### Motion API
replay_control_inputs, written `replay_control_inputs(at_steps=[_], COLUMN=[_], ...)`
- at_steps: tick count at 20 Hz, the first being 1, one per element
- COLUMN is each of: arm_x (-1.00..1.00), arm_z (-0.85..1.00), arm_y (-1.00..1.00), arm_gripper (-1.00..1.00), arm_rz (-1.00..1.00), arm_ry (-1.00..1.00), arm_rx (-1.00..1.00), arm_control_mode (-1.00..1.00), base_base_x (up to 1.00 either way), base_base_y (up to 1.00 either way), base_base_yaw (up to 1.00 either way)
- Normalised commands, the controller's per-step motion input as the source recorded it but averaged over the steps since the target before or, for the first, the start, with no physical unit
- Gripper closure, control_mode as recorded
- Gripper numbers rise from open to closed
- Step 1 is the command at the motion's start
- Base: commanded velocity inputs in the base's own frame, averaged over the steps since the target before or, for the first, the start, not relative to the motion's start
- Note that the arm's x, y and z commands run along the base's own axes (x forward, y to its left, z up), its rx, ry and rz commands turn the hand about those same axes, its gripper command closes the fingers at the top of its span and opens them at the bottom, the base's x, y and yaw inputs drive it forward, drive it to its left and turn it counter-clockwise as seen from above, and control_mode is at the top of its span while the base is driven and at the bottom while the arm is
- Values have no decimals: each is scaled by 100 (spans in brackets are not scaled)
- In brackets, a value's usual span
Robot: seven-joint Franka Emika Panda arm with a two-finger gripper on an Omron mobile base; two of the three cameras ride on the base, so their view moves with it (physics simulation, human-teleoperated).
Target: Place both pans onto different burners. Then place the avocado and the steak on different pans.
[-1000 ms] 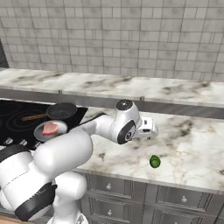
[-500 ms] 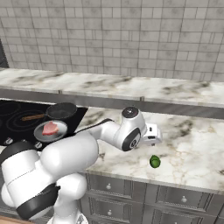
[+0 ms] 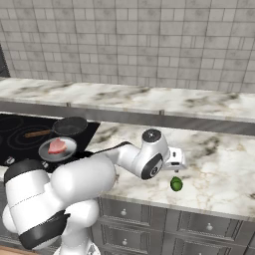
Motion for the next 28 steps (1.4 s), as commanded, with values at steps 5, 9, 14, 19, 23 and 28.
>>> replay_control_inputs(at_steps=[5, 9, 14, 19, 23, 28], arm_x=[-6, 0, 0, 8, 21, 30], arm_z=[-23, -23, -15, -16, -16, -14], arm_y=[-11, -11, -19, -20, -10, -9], arm_gripper=[-100, -100, -100, -100, -100, -100], arm_rz=[0, 0, 0, 0, 0, 0], arm_ry=[0, 0, 1, 3, 5, 6], arm_rx=[0, 0, 0, 0, 0, 0], arm_control_mode=[-100, -100, -100, -100, -100, -100], base_base_x=[0, 0, 0, 0, 0, 0], base_base_y=[0, 0, 0, 0, 0, 0], base_base_yaw=[0, 0, 0, 0, 0, 0])
